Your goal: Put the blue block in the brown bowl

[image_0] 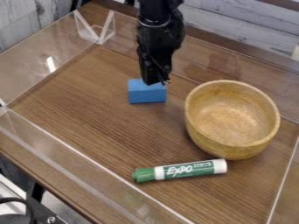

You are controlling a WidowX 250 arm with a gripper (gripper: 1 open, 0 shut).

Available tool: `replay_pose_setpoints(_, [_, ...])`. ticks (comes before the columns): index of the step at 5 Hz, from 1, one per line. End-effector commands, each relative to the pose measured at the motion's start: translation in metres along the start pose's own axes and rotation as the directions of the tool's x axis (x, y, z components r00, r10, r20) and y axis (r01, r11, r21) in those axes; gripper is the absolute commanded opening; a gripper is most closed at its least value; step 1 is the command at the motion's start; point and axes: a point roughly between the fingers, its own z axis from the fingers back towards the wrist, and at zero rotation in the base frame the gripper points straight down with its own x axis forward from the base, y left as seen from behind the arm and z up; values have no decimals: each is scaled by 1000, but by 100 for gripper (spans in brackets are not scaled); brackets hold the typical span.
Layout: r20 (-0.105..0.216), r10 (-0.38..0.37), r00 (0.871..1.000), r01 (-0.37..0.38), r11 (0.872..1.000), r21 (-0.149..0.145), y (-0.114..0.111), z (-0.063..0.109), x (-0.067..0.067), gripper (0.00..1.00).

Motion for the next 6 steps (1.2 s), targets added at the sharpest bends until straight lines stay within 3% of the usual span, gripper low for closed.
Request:
replay_pose_setpoints(1, [56,-20,998,17,999,41,14,10,10,100])
replay_pose_setpoints(4, [70,-43,997,41,999,29,15,-10,10,100])
replay_pose_setpoints(5, [75,-51,996,50,999,22,15,-15,9,0])
replay_pose_setpoints(6, [68,-49,996,48,999,20,15,-12,10,0])
